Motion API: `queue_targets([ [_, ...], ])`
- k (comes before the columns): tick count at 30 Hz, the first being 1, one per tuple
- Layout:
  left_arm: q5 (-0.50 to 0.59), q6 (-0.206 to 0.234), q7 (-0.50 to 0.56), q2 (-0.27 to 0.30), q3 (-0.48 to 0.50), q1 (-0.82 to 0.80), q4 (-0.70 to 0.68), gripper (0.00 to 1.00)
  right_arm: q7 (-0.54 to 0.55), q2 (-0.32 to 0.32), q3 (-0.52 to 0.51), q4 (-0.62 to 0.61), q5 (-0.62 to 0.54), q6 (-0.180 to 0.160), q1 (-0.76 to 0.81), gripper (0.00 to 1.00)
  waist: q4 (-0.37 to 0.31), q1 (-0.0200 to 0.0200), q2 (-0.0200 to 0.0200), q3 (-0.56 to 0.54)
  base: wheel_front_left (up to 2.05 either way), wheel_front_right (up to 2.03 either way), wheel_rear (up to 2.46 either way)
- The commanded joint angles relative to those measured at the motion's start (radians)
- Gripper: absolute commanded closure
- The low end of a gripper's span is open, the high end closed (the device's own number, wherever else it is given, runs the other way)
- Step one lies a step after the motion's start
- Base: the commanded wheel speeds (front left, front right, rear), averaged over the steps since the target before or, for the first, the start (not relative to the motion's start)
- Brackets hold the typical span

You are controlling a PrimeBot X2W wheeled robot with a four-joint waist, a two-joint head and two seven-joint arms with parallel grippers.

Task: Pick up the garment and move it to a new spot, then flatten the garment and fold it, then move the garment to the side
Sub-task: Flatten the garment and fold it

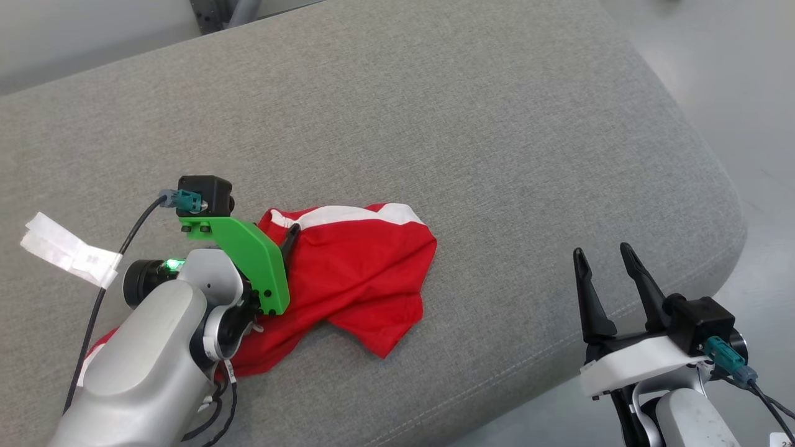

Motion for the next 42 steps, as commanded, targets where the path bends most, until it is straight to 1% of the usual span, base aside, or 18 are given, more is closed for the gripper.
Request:
queue_targets([
  [1, -0.004, -0.012, 0.000, 0.002, -0.002, -0.016, 0.021, 0.00, -0.003, 0.000, -0.001, 0.004, 0.006, -0.001, 0.000, 0.00, -0.032, 0.0000, -0.0001, 0.006, 0.00, 0.00, 0.00],
  [2, -0.007, -0.025, 0.005, 0.002, -0.007, -0.019, 0.030, 0.55, -0.003, 0.000, -0.005, 0.005, 0.008, -0.001, 0.002, 0.00, -0.035, 0.0000, -0.0001, 0.003, 0.00, 0.00, 0.00],
  [3, -0.010, -0.037, 0.009, 0.003, -0.012, -0.018, 0.036, 1.00, -0.003, 0.000, -0.007, 0.006, 0.010, -0.001, 0.006, 0.00, -0.037, 0.0000, -0.0001, 0.000, 0.00, 0.00, 0.00],
  [5, -0.019, -0.059, 0.021, 0.005, -0.020, -0.014, 0.039, 1.00, -0.003, 0.000, -0.012, 0.006, 0.009, -0.001, 0.012, 0.00, -0.039, 0.0000, -0.0001, -0.006, 0.00, 0.00, 0.00],
  [10, -0.004, -0.069, -0.022, 0.002, -0.011, -0.033, 0.014, 1.00, -0.003, 0.000, -0.023, 0.007, 0.003, -0.001, 0.020, 0.00, -0.030, 0.0000, -0.0001, -0.016, 0.00, 0.00, 0.00],
  [13, 0.034, -0.065, -0.111, 0.002, 0.009, -0.065, -0.008, 1.00, -0.003, 0.000, -0.018, 0.010, 0.000, -0.001, 0.014, 0.00, -0.020, 0.0000, -0.0001, -0.018, 0.00, 0.00, 0.00],
  [15, 0.066, -0.060, -0.188, 0.001, 0.030, -0.091, -0.009, 1.00, -0.003, -0.001, -0.017, 0.012, 0.000, -0.001, 0.007, 0.00, -0.016, 0.0000, -0.0001, -0.022, 0.00, 0.00, 0.00],
  [17, 0.087, -0.068, -0.260, -0.003, 0.044, -0.125, -0.010, 1.00, -0.003, -0.001, -0.015, 0.014, -0.004, -0.001, 0.003, 0.00, -0.015, 0.0000, -0.0001, -0.028, 0.00, 0.00, 0.00],
  [19, 0.114, -0.092, -0.321, -0.007, 0.049, -0.162, -0.016, 1.00, -0.003, 0.000, -0.016, 0.016, -0.008, -0.001, 0.002, 0.00, -0.015, 0.0000, -0.0001, -0.037, 0.00, 0.00, 0.00],
  [20, 0.112, -0.108, -0.357, -0.018, 0.061, -0.180, -0.025, 1.00, -0.003, -0.001, -0.017, 0.016, -0.010, -0.001, 0.004, 0.00, -0.016, 0.0000, -0.0001, -0.041, 0.00, 0.00, 0.00],
  [22, 0.122, -0.136, -0.401, -0.019, 0.065, -0.204, -0.038, 1.00, -0.003, -0.001, -0.022, 0.016, -0.015, -0.001, 0.011, 0.00, -0.017, 0.0000, -0.0001, -0.052, 0.00, 0.00, 0.00],
  [24, 0.121, -0.155, -0.429, -0.024, 0.070, -0.229, -0.058, 1.00, -0.003, 0.000, -0.031, 0.015, -0.020, -0.001, 0.024, 0.00, -0.016, 0.0000, -0.0001, -0.065, 0.00, 0.00, 0.00],
  [27, 0.147, -0.173, -0.468, -0.025, 0.065, -0.262, -0.113, 1.00, -0.003, -0.001, -0.045, 0.016, -0.029, -0.001, 0.041, 0.00, -0.008, 0.0000, -0.0001, -0.086, 0.00, 0.00, 0.00],
  [29, 0.174, -0.189, -0.497, -0.016, 0.055, -0.269, -0.156, 1.00, -0.003, 0.000, -0.051, 0.018, -0.036, -0.001, 0.046, 0.00, -0.003, 0.0000, -0.0001, -0.100, 0.00, 0.00, 0.00],
  [33, 0.182, -0.223, -0.526, -0.001, 0.022, -0.213, -0.270, 1.00, -0.003, 0.000, -0.064, 0.013, -0.041, -0.001, 0.058, 0.00, 0.011, 0.0000, -0.0001, -0.125, 0.00, 0.00, 0.00],
  [36, 0.194, -0.230, -0.516, 0.022, -0.032, -0.126, -0.358, 1.00, -0.003, -0.001, -0.071, 0.010, -0.047, -0.001, 0.066, 0.00, 0.025, 0.0000, -0.0001, -0.137, 0.00, 0.00, 0.00],
  [39, 0.185, -0.210, -0.510, 0.057, -0.082, 0.013, -0.412, 1.00, -0.003, 0.000, -0.074, 0.006, -0.048, -0.001, 0.079, 0.00, 0.046, 0.0000, -0.0001, -0.140, 0.00, 0.00, 0.00],
  [42, 0.181, -0.192, -0.518, 0.097, -0.128, 0.154, -0.420, 1.00, -0.003, -0.001, -0.080, 0.008, -0.053, -0.001, 0.092, 0.00, 0.073, 0.0000, -0.0001, -0.137, 0.00, 0.00, 0.00],
])
